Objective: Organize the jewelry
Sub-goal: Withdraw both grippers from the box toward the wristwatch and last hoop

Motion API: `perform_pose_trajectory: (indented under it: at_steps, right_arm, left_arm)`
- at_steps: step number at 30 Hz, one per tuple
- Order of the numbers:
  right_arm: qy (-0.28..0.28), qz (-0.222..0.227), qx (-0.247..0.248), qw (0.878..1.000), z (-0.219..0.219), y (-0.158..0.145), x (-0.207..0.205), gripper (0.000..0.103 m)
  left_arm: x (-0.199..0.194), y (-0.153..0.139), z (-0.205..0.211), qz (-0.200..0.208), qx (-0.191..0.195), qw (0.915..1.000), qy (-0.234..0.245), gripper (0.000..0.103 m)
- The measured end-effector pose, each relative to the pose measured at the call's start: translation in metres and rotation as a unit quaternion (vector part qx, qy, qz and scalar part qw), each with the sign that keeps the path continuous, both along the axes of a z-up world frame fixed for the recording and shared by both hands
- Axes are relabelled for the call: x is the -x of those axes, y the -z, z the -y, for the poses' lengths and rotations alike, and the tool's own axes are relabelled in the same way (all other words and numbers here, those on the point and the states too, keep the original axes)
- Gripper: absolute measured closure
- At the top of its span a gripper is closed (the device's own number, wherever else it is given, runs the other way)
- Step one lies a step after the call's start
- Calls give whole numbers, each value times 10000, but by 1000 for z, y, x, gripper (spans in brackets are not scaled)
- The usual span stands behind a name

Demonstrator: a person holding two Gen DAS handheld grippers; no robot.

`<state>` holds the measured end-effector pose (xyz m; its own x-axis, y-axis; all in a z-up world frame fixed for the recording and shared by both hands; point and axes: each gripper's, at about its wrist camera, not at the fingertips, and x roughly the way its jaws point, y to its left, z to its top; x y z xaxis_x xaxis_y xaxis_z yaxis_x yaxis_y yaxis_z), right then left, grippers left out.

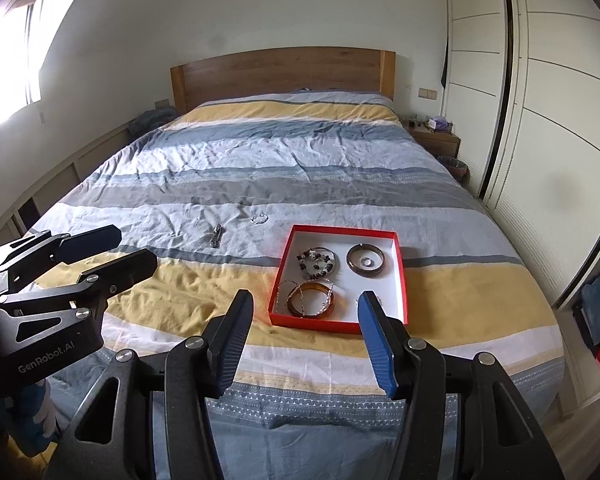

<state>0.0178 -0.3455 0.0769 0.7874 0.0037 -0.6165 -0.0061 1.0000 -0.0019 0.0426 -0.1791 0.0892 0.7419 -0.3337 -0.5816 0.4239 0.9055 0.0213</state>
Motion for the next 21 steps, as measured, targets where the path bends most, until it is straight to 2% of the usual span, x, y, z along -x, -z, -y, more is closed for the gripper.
perform_pose_trajectory:
  at_steps: [8,21]
  right_arm:
    - [-123,278,126,9995,-21,-21,25,48]
    - [-328,744,278,9963,-48,-48,68,44]
  left_arm:
    - [35,-25,-22,466,59,9987,-217,54]
    - [78,-49,-48,886,160,9947,-491,51]
